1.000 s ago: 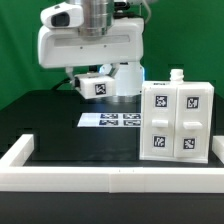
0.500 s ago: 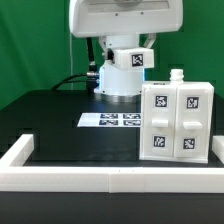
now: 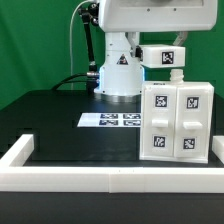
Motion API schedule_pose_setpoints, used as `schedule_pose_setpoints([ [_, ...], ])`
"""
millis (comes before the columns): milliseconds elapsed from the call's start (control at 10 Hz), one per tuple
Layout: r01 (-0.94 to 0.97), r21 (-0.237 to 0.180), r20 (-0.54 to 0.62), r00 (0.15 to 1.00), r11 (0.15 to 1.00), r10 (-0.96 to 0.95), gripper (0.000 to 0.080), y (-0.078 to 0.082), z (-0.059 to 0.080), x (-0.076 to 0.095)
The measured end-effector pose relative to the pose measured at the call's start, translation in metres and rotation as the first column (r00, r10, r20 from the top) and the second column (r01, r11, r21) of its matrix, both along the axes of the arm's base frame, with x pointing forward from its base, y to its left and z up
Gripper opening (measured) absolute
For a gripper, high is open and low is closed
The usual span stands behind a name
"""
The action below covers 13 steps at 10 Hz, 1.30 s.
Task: Assemble cabinet
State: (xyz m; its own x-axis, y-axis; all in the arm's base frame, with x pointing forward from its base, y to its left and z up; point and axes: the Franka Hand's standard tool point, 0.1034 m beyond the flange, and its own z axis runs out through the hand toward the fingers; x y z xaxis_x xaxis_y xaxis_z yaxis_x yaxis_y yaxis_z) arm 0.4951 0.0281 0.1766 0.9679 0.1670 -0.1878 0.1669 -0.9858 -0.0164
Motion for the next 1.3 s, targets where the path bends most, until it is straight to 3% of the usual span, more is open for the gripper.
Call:
schedule_pose_setpoints([
  [200, -0.042, 0.008, 0.002, 0.999, 0.999, 0.042, 0.0566, -0.006, -0.007, -0.004],
  [500, -0.015, -0.008, 0.001, 1.000, 1.000, 0.015, 0.0566, 0.017, -0.012, 0.004],
  [1300, -0.039, -0.022, -0.043, 0.998, 0.999, 0.038, 0.0566, 0.035, -0.021, 0.017],
])
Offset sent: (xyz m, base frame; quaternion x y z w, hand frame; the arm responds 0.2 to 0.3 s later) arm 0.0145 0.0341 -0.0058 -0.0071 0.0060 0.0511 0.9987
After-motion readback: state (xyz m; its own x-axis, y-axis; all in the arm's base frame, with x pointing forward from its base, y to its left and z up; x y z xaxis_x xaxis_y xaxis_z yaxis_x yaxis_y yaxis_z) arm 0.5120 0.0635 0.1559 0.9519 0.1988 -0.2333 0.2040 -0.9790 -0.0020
